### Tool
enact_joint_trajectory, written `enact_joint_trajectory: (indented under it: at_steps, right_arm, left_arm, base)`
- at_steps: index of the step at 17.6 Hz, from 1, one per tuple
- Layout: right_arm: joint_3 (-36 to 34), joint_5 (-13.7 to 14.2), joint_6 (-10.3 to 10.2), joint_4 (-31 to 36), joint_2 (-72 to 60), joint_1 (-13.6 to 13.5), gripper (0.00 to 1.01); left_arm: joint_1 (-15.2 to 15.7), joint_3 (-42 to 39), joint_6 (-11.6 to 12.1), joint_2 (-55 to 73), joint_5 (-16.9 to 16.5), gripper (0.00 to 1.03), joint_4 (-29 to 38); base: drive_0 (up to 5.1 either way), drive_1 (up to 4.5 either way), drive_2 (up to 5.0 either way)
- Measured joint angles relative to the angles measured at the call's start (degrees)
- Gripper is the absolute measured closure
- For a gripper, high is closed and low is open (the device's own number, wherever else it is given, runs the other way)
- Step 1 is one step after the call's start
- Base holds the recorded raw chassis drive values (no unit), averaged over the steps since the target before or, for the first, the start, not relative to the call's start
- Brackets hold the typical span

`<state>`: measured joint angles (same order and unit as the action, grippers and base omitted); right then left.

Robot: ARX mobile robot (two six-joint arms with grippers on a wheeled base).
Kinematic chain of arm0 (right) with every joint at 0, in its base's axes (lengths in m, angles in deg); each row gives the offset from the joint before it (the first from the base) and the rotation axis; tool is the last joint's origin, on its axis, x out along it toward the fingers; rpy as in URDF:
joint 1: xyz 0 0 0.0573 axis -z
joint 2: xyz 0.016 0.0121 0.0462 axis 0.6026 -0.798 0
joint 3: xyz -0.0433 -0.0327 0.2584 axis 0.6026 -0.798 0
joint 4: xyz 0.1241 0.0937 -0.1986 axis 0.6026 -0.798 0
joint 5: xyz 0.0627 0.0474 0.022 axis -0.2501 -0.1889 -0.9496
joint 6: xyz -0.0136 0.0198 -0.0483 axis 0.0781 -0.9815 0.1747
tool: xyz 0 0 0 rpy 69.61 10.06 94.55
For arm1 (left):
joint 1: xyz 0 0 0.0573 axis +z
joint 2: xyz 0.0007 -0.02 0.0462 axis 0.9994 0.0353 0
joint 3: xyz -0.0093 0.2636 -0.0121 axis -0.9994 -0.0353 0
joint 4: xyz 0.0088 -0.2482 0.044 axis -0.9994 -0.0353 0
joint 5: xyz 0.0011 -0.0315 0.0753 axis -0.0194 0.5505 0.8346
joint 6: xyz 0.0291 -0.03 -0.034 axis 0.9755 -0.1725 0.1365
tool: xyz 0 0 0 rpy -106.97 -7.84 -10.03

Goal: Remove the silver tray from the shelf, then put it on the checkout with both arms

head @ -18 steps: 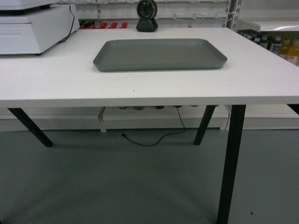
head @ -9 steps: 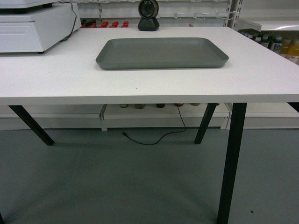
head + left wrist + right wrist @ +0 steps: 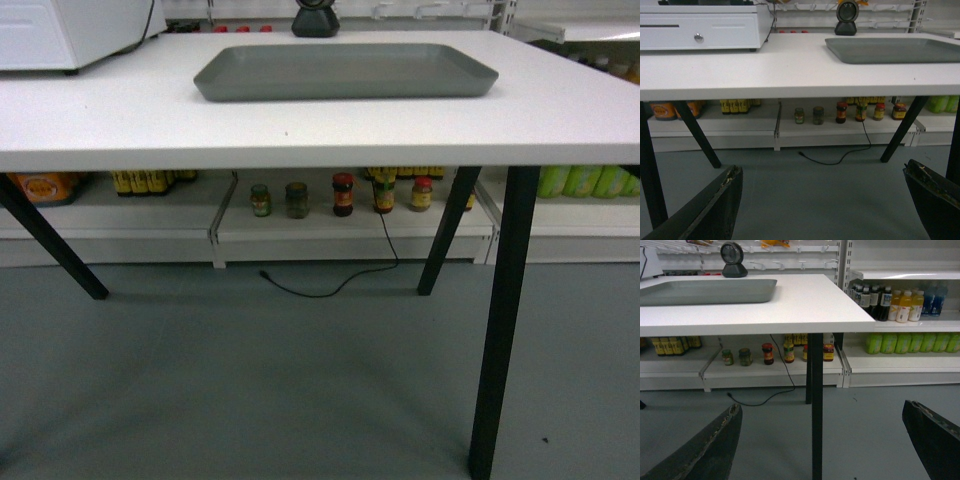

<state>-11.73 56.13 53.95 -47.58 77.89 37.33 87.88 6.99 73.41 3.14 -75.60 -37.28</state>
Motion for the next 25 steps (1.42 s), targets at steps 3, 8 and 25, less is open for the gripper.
enact_joint_trajectory:
  at_steps: [3, 8, 25]
  right_arm:
    - [-0.02, 0.02, -0.04, -0.04, 0.02, 0.0, 0.03]
    - [-0.02, 0.0, 0.0, -0.07, 0.02, 0.0, 0.03]
    - [-0.02, 0.0, 0.17, -0.17, 0.0, 0.0, 0.03]
  left_arm:
    - [0.0, 0.0, 0.02, 0.0, -0.04, 0.05, -0.07]
    - [0.0, 0.0, 0.04, 0.0, -0.09, 0.05, -0.07]
    - [0.0, 0.0, 0.09, 0.0, -0.02, 0.05, -0.26]
  base:
    - [0.0, 0.0, 0.0]
    - [0.0, 0.0, 0.0]
    - [0.0, 0.0, 0.0]
